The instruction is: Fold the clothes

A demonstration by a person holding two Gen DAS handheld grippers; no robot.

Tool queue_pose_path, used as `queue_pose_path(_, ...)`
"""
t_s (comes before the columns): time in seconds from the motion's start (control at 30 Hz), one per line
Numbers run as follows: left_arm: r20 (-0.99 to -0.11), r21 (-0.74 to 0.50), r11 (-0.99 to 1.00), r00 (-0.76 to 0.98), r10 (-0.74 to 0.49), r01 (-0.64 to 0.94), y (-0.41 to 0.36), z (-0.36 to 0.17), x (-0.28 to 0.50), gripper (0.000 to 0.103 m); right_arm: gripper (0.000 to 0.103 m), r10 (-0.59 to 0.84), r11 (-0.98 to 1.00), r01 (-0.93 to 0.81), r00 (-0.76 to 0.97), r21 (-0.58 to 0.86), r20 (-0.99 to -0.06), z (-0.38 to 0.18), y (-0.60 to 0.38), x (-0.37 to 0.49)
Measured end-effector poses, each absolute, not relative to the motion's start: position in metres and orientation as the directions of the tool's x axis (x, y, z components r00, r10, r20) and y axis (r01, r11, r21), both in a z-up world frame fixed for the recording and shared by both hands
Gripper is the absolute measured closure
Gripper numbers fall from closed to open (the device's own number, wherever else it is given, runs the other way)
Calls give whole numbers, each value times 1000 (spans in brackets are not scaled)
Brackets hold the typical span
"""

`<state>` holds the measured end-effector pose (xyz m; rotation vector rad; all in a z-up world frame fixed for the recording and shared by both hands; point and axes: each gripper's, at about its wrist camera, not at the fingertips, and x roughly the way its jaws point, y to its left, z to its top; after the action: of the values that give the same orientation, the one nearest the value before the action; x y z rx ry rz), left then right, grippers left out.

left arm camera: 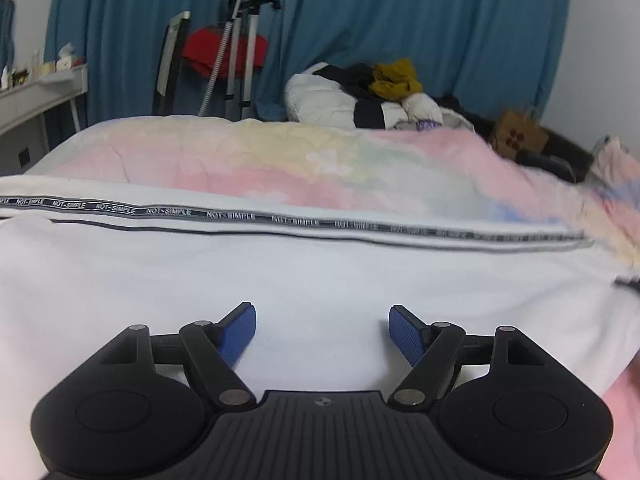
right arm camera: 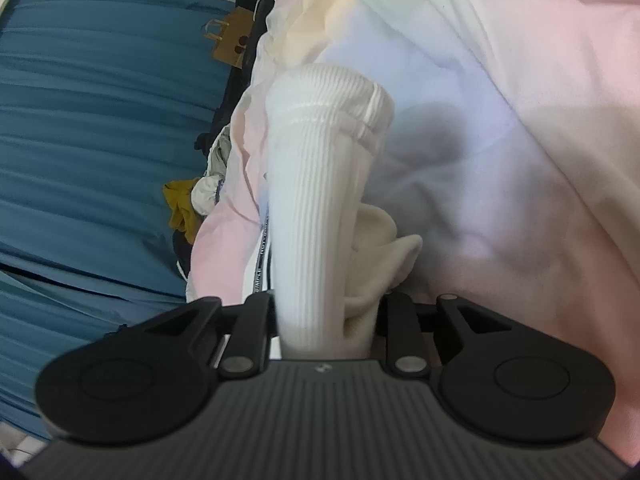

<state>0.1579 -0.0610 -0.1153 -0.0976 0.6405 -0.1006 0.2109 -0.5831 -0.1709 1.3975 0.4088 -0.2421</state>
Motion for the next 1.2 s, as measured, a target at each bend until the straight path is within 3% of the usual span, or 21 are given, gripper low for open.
queue_pose_path(0.23,-602,-96,992,790,-121,78,-62,-128,162,27,79,50,204,406,905,891,-423,-173,-581,213)
queue_pose_path(0.33,-610,-75,995,786,-100,68,-57,-125,158,27,84,21,260,426,894,866,-447,-168,-577,213)
queue_pose_path(0.7,-627,36,999,779,-5,35,-35,-115,138,24,86,-70,473,451,876,757,-478,-145,-561,221)
queue_pose_path(1.0,-660,5,999,750,-34,50,-22,-112,134,23,86,-91,564,446,870,695,-484,-138,-551,220)
queue_pose_path(1.1,-642,-2,1000,766,-24,30,-10,-94,115,23,86,-149,709,398,891,583,-428,-98,-525,224)
queue_pose_path(1.2,-601,-64,998,798,-37,-1,11,-69,93,23,86,-182,879,294,934,376,-306,-46,-468,222)
